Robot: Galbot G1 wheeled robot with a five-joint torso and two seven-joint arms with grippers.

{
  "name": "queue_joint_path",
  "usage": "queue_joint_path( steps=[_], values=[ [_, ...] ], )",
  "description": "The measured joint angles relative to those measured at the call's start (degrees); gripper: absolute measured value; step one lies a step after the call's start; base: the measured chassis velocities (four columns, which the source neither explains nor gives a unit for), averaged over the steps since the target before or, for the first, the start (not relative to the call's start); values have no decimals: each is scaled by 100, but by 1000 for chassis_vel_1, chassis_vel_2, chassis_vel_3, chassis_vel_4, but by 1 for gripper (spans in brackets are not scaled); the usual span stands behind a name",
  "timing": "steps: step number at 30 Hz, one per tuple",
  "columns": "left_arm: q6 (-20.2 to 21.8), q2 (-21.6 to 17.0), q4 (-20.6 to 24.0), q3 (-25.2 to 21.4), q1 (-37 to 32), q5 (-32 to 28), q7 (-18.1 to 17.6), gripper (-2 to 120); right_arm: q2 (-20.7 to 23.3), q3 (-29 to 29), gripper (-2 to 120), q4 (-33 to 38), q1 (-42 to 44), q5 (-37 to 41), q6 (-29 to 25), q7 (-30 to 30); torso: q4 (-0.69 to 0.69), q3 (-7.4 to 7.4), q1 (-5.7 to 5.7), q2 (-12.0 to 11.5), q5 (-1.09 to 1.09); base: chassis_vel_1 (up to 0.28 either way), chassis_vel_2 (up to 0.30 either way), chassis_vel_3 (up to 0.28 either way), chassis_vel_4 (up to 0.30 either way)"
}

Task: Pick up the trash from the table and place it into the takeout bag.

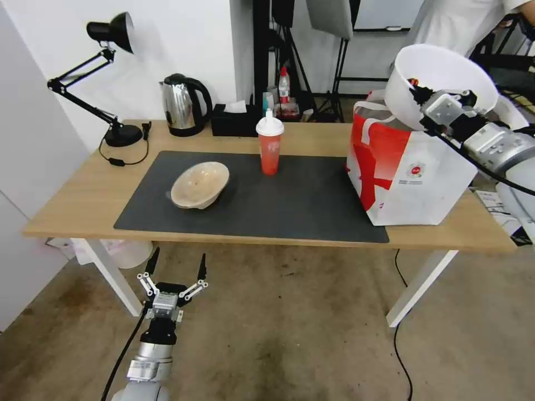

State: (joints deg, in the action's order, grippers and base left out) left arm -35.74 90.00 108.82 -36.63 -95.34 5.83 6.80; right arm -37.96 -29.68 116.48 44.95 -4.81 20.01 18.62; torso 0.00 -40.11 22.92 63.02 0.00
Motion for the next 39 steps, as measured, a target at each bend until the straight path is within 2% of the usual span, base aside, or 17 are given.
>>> queue_joint_path(
  steps=[9, 13, 17, 18, 22, 23, 27, 29, 32, 33, 37, 39],
  values=[
    [-2, 6, 0, 0, -1, -1, 0, 100, -39, 38, 0, -12, -1, -15, 0, -10, 0, 0, 0, 0, 0, 0, 0, 0, 0],
    [-3, 4, -1, -4, 1, -3, 0, 100, -41, 74, 7, -13, 3, -27, 3, -66, 0, 0, 0, 0, 0, 0, 0, 0, 0],
    [-4, -3, -3, -14, 17, -7, 0, 100, -53, 164, 28, 14, 10, -70, 62, -180, 0, 0, 0, 0, 0, 0, 0, 0, 0],
    [-4, -3, -3, -14, 17, -7, 0, 100, -53, 164, 28, 14, 10, -70, 62, -180, 0, 0, 0, 0, 0, 0, 0, 0, 0],
    [-8, 5, -3, -17, 11, -9, -1, 100, -76, 186, 45, 23, 3, -79, 70, -197, 0, 0, 0, 0, 0, 0, 0, 0, 0],
    [-8, 5, -3, -17, 11, -9, -1, 100, -76, 186, 45, 23, 3, -79, 70, -197, 0, 0, 0, 0, 0, 0, 0, 0, 0],
    [-10, 6, 2, -20, 16, -9, -1, 100, -74, 180, 64, 40, 13, -84, 96, -198, 0, 0, 0, 0, 0, 0, 0, 0, 0],
    [-12, 6, 5, -20, 19, -10, -1, 100, -73, 172, 67, 45, 17, -85, 112, -198, 0, 0, 0, 0, 0, 0, 0, 0, 0],
    [-15, 6, 12, -19, 19, -10, -1, 100, -75, 162, 83, 76, 25, -84, 135, -199, 0, 0, 0, 0, 0, 0, 0, 0, 0],
    [-15, 6, 12, -19, 19, -10, -1, 100, -75, 162, 83, 76, 25, -84, 135, -199, 0, 0, 0, 0, 0, 0, 0, 0, 0],
    [-16, 7, 23, -30, 16, -11, -2, 100, -82, 169, 100, 105, -35, -59, 136, -219, 0, 0, 0, 0, 0, 0, 0, 0, 0],
    [-16, 9, 24, -30, 17, -11, -2, 100, -79, 176, 102, 133, -60, -37, 136, -230, 0, 0, 0, 0, 1, 0, 0, 0, 0]
  ],
)
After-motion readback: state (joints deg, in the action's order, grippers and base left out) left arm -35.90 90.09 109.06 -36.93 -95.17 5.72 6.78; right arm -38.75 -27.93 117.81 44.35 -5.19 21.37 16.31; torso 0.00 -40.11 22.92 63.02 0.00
